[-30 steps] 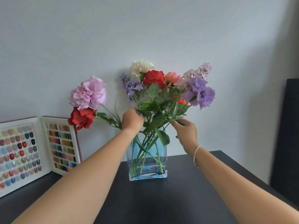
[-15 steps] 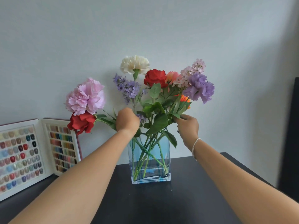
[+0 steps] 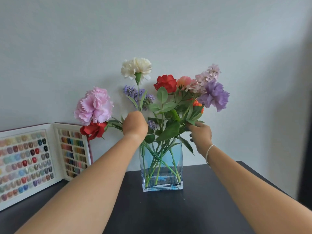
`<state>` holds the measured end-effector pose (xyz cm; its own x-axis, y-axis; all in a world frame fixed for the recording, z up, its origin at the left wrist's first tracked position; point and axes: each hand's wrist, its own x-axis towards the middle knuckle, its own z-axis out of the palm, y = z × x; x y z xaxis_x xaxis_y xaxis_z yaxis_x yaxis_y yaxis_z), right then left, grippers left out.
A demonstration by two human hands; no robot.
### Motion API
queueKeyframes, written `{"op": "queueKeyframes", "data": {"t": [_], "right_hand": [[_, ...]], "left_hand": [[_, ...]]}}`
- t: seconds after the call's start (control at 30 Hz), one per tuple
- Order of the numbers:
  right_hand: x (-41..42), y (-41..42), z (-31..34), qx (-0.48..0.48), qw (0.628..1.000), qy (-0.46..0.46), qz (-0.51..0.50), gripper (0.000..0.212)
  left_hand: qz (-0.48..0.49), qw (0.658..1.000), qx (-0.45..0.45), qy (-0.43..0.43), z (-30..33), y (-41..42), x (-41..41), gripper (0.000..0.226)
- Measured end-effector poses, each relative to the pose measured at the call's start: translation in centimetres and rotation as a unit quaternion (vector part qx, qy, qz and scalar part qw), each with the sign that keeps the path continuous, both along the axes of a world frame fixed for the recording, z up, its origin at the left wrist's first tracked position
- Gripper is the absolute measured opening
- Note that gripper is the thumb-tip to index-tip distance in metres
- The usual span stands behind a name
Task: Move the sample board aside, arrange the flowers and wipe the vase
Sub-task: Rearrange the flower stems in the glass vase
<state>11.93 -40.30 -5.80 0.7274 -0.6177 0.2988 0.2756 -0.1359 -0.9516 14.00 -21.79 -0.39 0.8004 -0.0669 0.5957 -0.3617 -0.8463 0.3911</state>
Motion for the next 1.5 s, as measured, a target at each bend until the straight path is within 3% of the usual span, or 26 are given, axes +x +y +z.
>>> {"op": "queueKeyframes", "data": {"t": [0.17,0.3,0.47,0.7,0.87,1.0,1.13,1.27,1.33,1.5], "right_hand": [[-1.1,0.6,-0.4,-0.025,1.0,0.001,0.017,0.017],[-2.5,0.6,-1.9,-0.024,1.0,0.001,0.006,0.017],[-4.1,0.6,-2.7,-0.04,0.999,-0.008,-0.01,0.015],[-4.9,1.3,-1.2,-0.098,0.992,-0.069,-0.027,0.011],[-4.8,1.5,0.8,-0.115,0.984,-0.104,-0.091,0.009],[-4.2,1.6,2.1,-0.126,0.979,-0.097,-0.13,0.021],[-3.2,1.5,3.0,-0.097,0.989,-0.048,-0.106,0.027],[-2.5,1.6,3.8,-0.081,0.992,-0.033,-0.091,0.015],[-2.2,1.4,4.1,-0.076,0.993,-0.023,-0.09,0.011],[-0.4,2.0,4.8,-0.087,0.992,-0.016,-0.09,0.011]], "left_hand": [[-0.012,0.999,-0.039,-0.005,-0.6,0.4,0.3,0.029],[-0.02,0.998,-0.046,-0.023,-1.1,0.8,0.0,0.04],[-0.065,0.991,-0.116,0.005,-1.8,1.4,0.0,0.026],[-0.102,0.978,-0.172,-0.053,-2.6,2.4,-0.4,0.031],[-0.094,0.986,-0.135,-0.039,-3.0,2.6,-0.2,0.034],[-0.08,0.99,-0.114,-0.025,-2.9,2.5,-0.4,0.034],[-0.084,0.99,-0.111,-0.029,-2.9,2.3,-0.6,0.034],[-0.08,0.989,-0.108,-0.056,-3.4,2.3,-0.6,0.032],[-0.077,0.988,-0.115,-0.074,-3.5,2.1,-0.8,0.016],[-0.062,0.986,-0.123,-0.091,-4.0,2.7,0.0,0.015]]}}
